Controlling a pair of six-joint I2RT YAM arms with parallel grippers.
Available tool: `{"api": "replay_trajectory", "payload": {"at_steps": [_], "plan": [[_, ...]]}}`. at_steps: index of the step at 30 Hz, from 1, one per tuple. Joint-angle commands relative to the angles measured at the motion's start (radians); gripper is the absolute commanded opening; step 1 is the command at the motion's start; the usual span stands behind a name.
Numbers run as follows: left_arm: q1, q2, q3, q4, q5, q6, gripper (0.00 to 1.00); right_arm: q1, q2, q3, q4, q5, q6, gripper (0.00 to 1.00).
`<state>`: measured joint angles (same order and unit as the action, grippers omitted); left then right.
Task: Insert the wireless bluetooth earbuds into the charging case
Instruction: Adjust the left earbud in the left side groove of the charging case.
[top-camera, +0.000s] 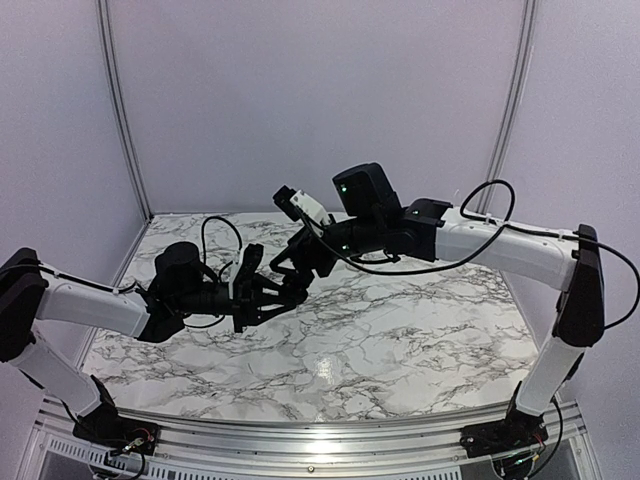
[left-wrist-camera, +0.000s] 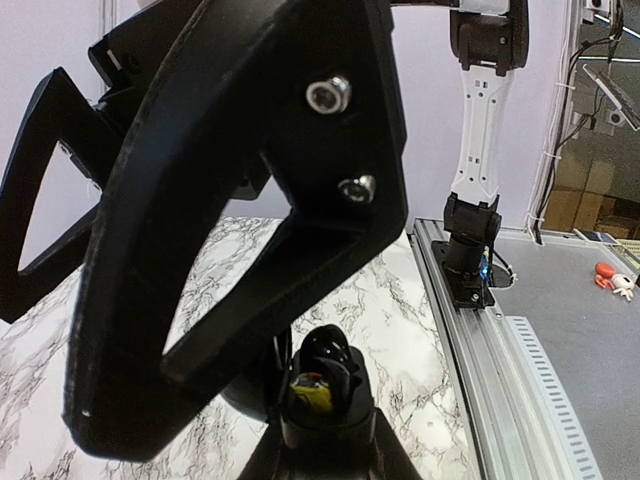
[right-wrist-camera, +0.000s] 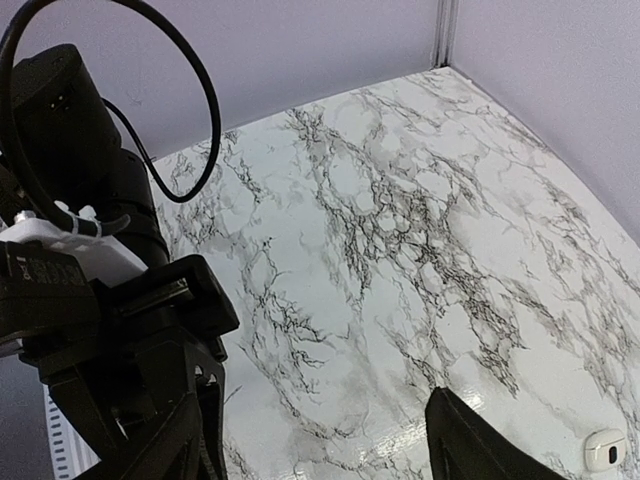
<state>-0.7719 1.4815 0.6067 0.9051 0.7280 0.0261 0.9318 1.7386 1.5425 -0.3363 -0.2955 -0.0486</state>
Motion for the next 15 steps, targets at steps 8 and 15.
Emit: {"api": "replay_trajectory", "payload": {"at_steps": [8, 15], "plan": [[0.001, -0.019, 0.018, 0.029, 0.034, -0.001, 0.0, -0.017, -0.134, -0.078, 0.096, -0.078, -0.049, 0.78], [0.013, -0.046, 0.004, 0.07, 0.06, -0.035, 0.0, -0.126, -0.201, -0.184, 0.207, -0.395, 0.015, 0.78]]}}
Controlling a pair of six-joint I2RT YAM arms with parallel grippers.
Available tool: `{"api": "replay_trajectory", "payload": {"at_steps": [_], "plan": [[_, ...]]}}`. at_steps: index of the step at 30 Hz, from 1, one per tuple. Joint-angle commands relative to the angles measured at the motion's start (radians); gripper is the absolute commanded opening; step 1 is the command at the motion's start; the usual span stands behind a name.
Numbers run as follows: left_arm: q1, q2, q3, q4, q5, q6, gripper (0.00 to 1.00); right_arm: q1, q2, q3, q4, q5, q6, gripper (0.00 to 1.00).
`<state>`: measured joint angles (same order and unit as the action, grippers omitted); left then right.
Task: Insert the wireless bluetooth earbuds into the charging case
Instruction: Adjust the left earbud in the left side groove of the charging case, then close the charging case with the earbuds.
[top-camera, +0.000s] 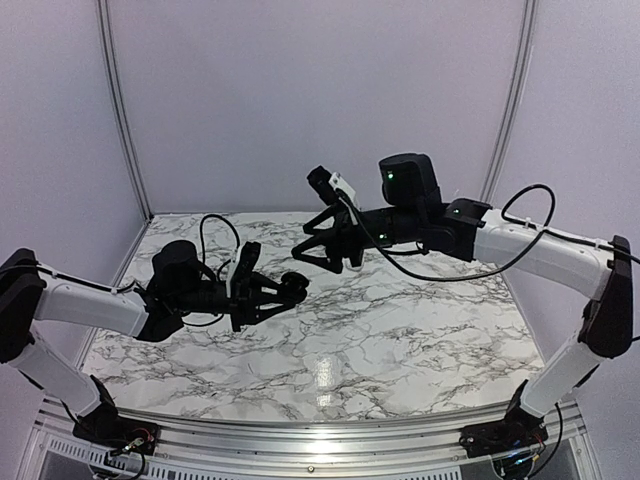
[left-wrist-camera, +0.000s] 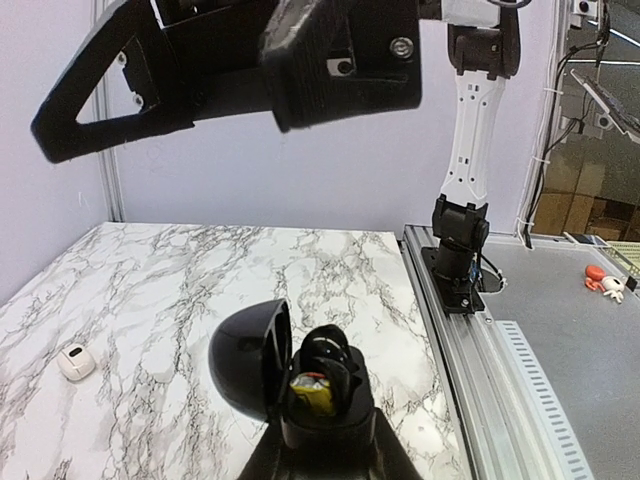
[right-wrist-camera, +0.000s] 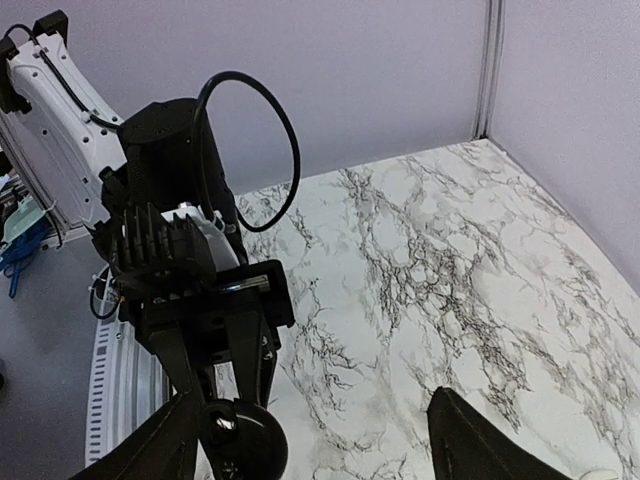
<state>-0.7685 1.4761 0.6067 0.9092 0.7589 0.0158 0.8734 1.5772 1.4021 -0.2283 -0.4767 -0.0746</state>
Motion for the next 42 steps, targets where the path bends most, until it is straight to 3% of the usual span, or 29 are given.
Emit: {"api": "replay_trajectory", "payload": {"at_steps": [1, 17, 25, 32, 42], "plan": [[0.012, -0.048, 0.002, 0.072, 0.028, -0.04, 0.0, -0.081, -0.041, -0.058, 0.11, -0.254, 0.049, 0.78], [0.013, -0.066, 0.006, 0.088, 0.013, -0.071, 0.0, -0.075, 0.038, -0.078, 0.16, -0.514, 0.07, 0.66], [0.014, -0.065, 0.01, 0.091, 0.001, -0.073, 0.0, -0.035, 0.069, -0.058, 0.12, -0.501, 0.059, 0.63], [0.036, -0.053, 0.011, 0.097, -0.024, -0.112, 0.0, 0.05, 0.047, 0.001, -0.02, -0.419, -0.078, 0.63], [0.084, -0.049, 0.013, 0.112, -0.053, -0.178, 0.0, 0.074, 0.01, -0.009, -0.09, -0.35, -0.174, 0.63]]}}
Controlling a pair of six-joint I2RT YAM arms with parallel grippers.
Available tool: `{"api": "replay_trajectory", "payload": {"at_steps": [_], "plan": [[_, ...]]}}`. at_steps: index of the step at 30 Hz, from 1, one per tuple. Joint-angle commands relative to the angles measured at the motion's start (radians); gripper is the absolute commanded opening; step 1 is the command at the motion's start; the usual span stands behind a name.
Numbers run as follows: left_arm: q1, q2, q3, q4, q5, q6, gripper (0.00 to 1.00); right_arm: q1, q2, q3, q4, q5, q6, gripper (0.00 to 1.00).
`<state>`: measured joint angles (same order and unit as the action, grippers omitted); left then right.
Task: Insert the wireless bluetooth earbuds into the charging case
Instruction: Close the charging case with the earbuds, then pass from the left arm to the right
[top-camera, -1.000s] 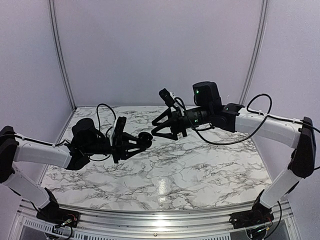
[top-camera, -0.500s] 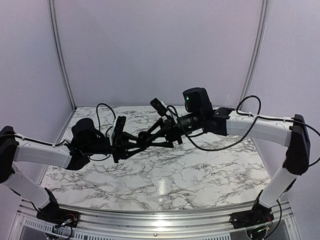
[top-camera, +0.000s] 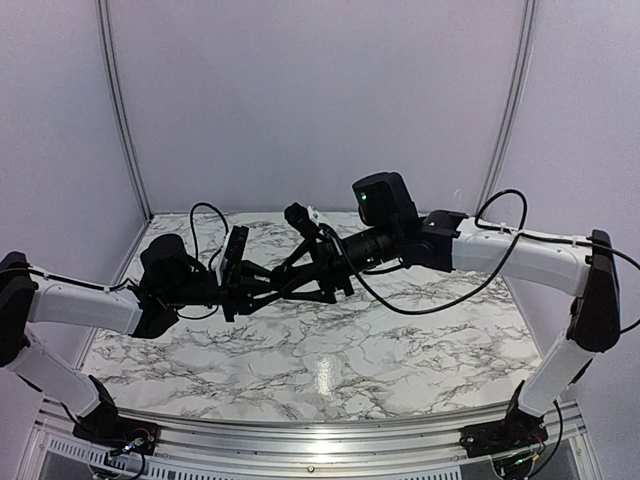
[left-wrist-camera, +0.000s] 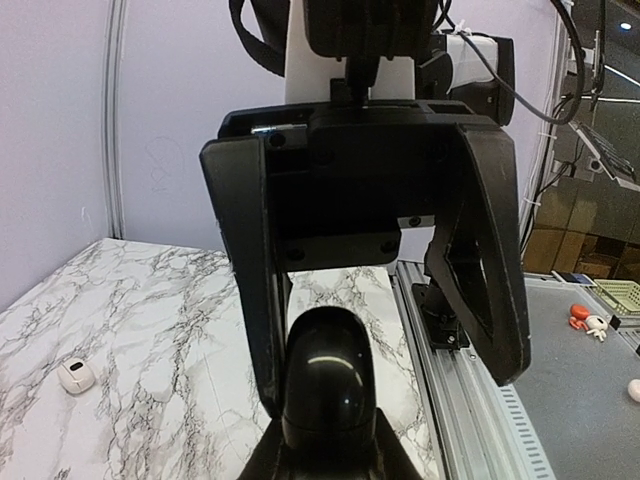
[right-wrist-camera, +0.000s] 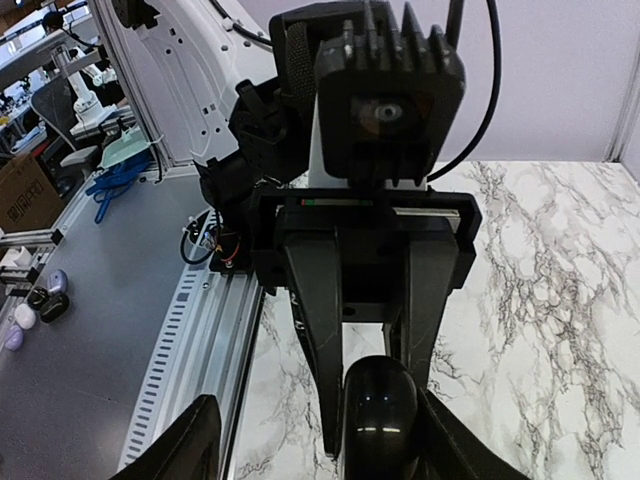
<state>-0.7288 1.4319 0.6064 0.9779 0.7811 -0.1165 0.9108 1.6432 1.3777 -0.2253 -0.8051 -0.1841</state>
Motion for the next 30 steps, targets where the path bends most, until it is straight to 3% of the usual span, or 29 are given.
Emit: {"api": "replay_trajectory", "payload": {"at_steps": [1, 11, 19, 30], "plan": [[0.044, -0.001, 0.017, 0.044, -0.066, -0.052, 0.0, 0.037, -0.065, 0.008, -0.095, 0.011, -0.079, 0.63], [0.049, 0.014, 0.054, 0.05, -0.026, -0.175, 0.0, 0.037, -0.173, -0.12, 0.0, 0.373, -0.178, 0.75], [0.054, 0.08, 0.136, 0.051, 0.042, -0.389, 0.0, 0.053, -0.276, -0.261, 0.187, 0.589, -0.309, 0.81], [0.051, 0.11, 0.162, 0.051, 0.115, -0.507, 0.0, 0.073, -0.265, -0.318, 0.364, 0.606, -0.443, 0.83]]}}
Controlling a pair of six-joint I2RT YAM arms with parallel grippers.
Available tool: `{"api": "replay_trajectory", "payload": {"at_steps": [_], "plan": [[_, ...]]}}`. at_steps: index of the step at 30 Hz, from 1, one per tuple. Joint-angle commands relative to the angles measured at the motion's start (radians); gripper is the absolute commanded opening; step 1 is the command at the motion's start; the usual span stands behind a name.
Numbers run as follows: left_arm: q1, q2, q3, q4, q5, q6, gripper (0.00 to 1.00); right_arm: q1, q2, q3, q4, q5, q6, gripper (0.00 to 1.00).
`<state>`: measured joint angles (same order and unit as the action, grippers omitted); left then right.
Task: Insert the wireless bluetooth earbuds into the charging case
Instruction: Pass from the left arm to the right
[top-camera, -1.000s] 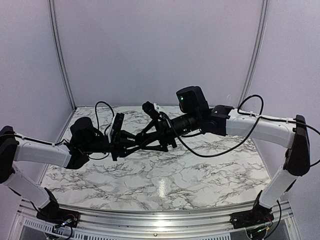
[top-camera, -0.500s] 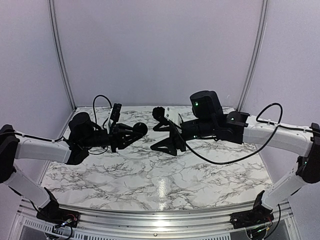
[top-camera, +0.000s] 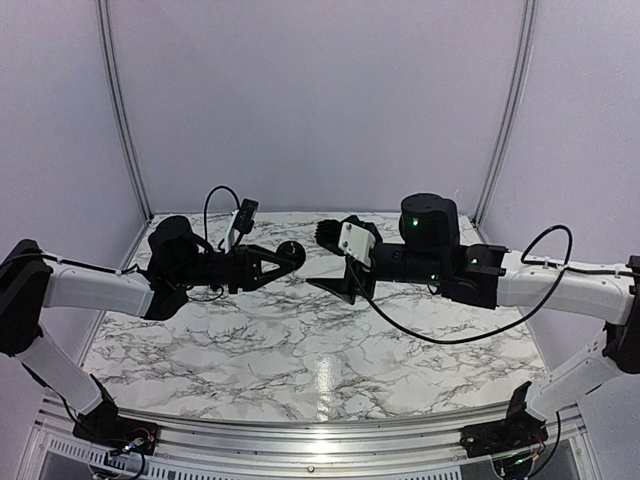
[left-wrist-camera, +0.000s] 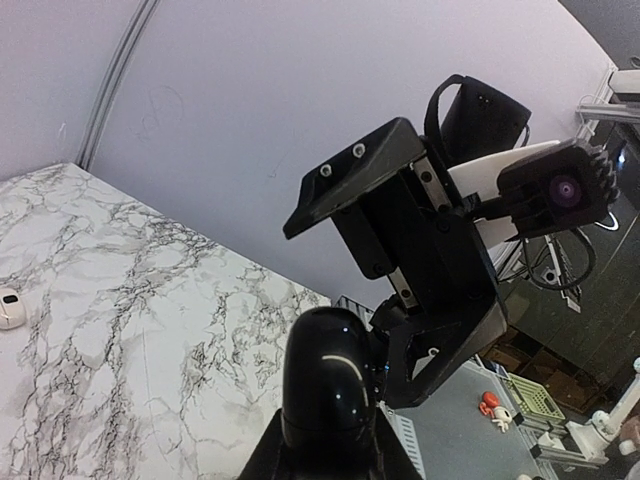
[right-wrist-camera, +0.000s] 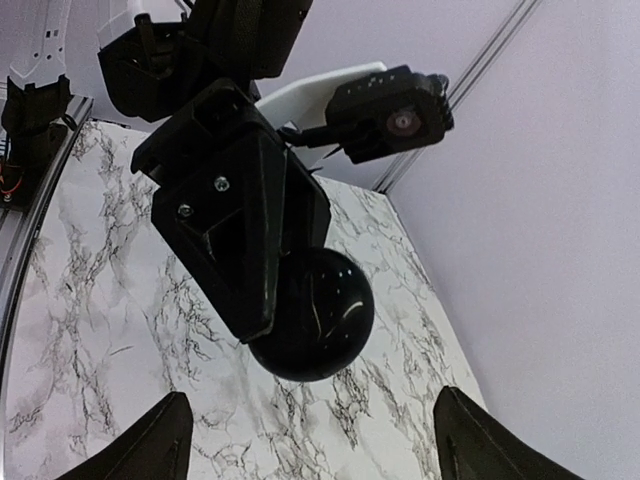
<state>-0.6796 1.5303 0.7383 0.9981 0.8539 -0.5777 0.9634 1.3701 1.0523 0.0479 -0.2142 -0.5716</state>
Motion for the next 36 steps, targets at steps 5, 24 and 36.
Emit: {"api": "replay_trajectory", "payload": {"at_steps": [5, 24, 36], "plan": [[-0.013, 0.011, 0.026, 0.031, 0.04, -0.03, 0.03, 0.027, 0.055, 0.043, 0.085, 0.014, -0.055, 0.86], [-0.026, 0.04, 0.034, 0.031, 0.043, -0.039, 0.05, 0.054, 0.144, 0.104, 0.102, 0.068, -0.11, 0.74], [-0.026, 0.041, 0.035, 0.031, 0.046, -0.037, 0.05, 0.067, 0.157, 0.109, 0.077, 0.12, -0.151, 0.64]]}}
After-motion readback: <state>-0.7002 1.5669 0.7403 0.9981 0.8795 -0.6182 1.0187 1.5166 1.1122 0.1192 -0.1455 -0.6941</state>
